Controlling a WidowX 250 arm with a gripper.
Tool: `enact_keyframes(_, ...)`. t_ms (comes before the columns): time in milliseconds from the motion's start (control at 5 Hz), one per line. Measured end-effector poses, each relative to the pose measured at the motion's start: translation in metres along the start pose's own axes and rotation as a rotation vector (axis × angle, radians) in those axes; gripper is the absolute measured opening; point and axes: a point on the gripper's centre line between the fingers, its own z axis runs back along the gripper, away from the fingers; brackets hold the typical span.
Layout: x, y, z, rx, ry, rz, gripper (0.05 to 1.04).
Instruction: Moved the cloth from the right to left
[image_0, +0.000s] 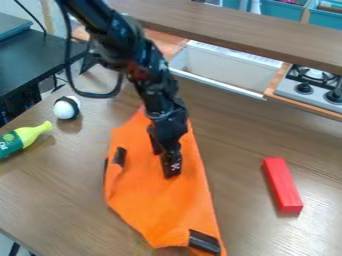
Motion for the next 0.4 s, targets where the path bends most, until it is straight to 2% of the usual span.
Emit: enact_keyframes(400,0.044,-0.008,-0.01,0.014,0.006,0.01,1.001)
